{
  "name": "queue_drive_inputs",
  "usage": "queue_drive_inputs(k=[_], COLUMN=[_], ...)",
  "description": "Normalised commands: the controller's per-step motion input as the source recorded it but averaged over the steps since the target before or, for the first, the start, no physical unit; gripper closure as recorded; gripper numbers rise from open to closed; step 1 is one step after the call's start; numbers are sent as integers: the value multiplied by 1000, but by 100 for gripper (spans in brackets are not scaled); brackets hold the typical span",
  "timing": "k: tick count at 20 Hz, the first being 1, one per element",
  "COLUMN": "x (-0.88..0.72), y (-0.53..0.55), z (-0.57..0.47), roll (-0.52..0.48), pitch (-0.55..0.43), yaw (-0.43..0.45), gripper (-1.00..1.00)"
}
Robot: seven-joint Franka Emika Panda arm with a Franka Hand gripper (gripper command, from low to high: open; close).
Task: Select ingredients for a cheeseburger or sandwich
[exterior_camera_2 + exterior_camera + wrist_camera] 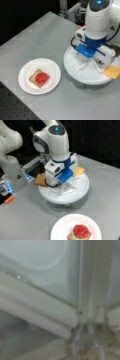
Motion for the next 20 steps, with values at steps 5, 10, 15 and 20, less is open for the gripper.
queue_drive_inputs(k=[5, 10, 15, 20], x=[-154, -232, -290, -359], y=[-36, -24, -16, -16], z=[-167, -195, -205, -219], roll=[-7, -27, -67, -123], pitch=[-159, -153, -141, -159], yaw=[13, 72, 193, 328], gripper=[-100, -100, -100, -100])
